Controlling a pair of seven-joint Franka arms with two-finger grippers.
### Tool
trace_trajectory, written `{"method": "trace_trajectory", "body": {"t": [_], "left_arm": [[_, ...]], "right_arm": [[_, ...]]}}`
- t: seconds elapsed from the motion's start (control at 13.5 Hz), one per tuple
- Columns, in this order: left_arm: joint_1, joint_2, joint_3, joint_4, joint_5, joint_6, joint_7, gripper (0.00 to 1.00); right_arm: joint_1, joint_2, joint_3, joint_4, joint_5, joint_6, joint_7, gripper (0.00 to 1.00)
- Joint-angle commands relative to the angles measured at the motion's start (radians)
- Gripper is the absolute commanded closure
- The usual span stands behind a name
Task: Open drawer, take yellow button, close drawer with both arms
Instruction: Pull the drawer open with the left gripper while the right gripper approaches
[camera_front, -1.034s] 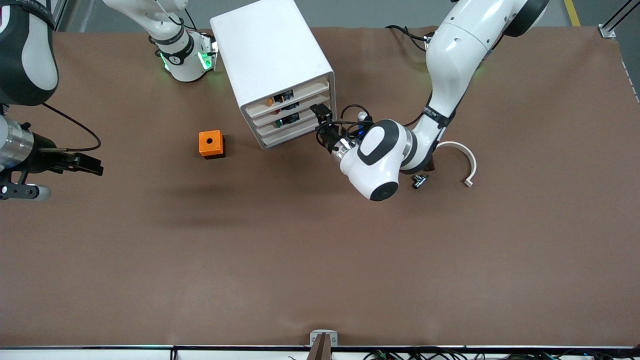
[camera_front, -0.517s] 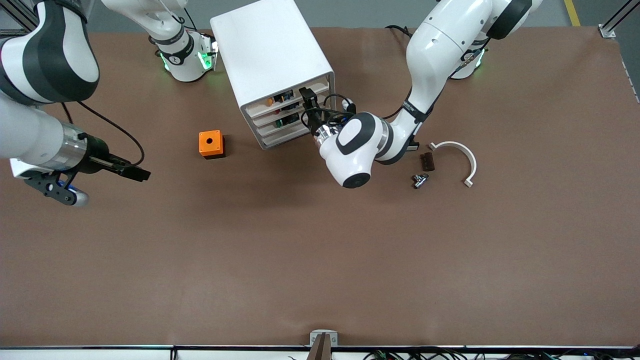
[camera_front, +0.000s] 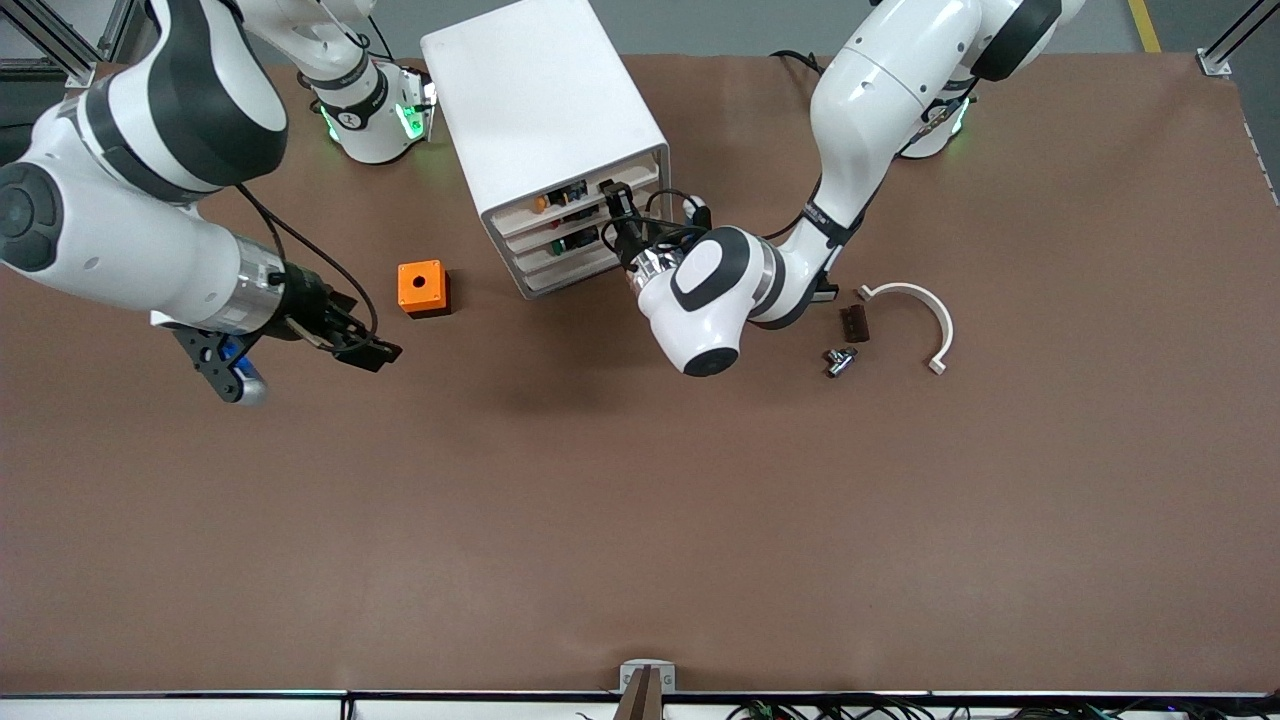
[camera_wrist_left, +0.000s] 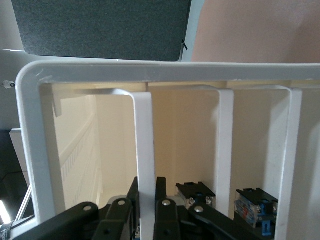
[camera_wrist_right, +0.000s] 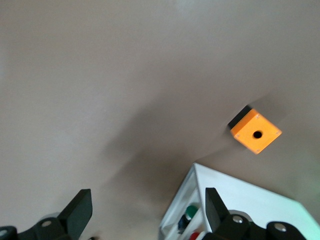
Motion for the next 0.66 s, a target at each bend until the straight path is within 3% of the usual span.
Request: {"method": "trace_trajectory", "body": {"t": [0.0, 0.3, 0.59], "left_arm": [[0.043, 0.037, 0.044, 0.074, -0.005, -0.014, 0.017, 0.97], [0.057, 0.043, 0.156, 0.092, -0.008, 0.002, 0.158, 0.97], [0.059, 0.038, 0.200, 0.103, -0.008, 0.010, 0.201, 0.95]], "right_arm": [[0.014, 0.027, 0.076, 0.014, 0.012, 0.067, 0.146, 0.00], [0.055, 0.042, 0.142, 0.009, -0.011, 0.139, 0.295, 0.00], [0.187, 0.081, 0.168, 0.008, -0.155, 0.204, 0.478, 0.00]]}}
